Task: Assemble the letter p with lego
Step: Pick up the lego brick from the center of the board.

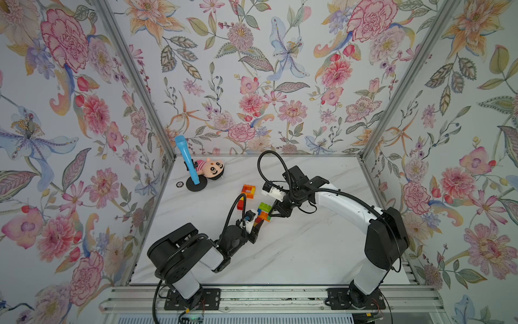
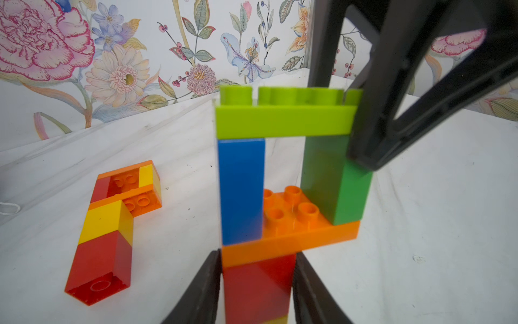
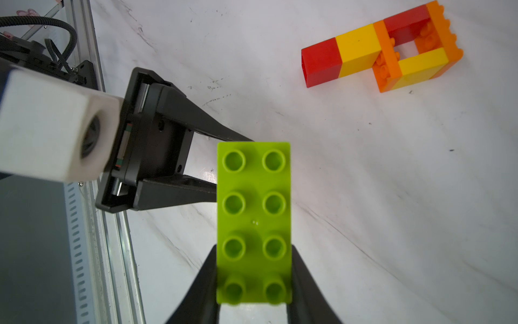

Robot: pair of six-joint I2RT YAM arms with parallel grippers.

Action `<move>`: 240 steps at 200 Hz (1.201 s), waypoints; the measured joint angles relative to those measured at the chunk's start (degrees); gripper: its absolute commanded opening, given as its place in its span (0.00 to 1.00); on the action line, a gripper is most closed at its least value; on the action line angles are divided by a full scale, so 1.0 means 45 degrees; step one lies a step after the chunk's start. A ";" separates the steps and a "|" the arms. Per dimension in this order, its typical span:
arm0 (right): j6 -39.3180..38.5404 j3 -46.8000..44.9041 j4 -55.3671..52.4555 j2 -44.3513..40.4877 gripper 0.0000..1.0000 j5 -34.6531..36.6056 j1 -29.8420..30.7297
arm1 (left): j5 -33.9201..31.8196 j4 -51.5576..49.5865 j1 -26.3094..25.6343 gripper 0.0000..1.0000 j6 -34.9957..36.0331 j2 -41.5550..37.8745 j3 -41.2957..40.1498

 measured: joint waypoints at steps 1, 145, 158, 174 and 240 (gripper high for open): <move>0.0000 0.0000 -0.0005 0.0000 0.28 -0.0005 0.0000 | 0.0000 0.0000 0.0000 0.39 -0.0005 0.0000 0.0000; 0.0262 -0.0291 0.0204 -0.0005 0.53 -0.0024 0.0005 | -0.0597 -0.0287 -0.0253 0.37 0.0389 -0.0010 -0.0131; 0.0257 -0.0437 0.0350 -0.0063 0.58 0.0024 0.0005 | -0.0646 -0.0437 -0.0257 0.36 0.0476 -0.0015 -0.0131; 0.0223 -0.0797 0.0525 -0.0267 0.63 0.0112 0.0005 | -0.0685 -0.0646 -0.0267 0.36 0.0593 -0.0024 -0.0107; 0.1015 -0.1676 0.1865 -0.1530 0.72 0.0529 -0.1132 | -0.0918 -0.2574 -0.0325 0.37 0.0743 -0.0233 0.0695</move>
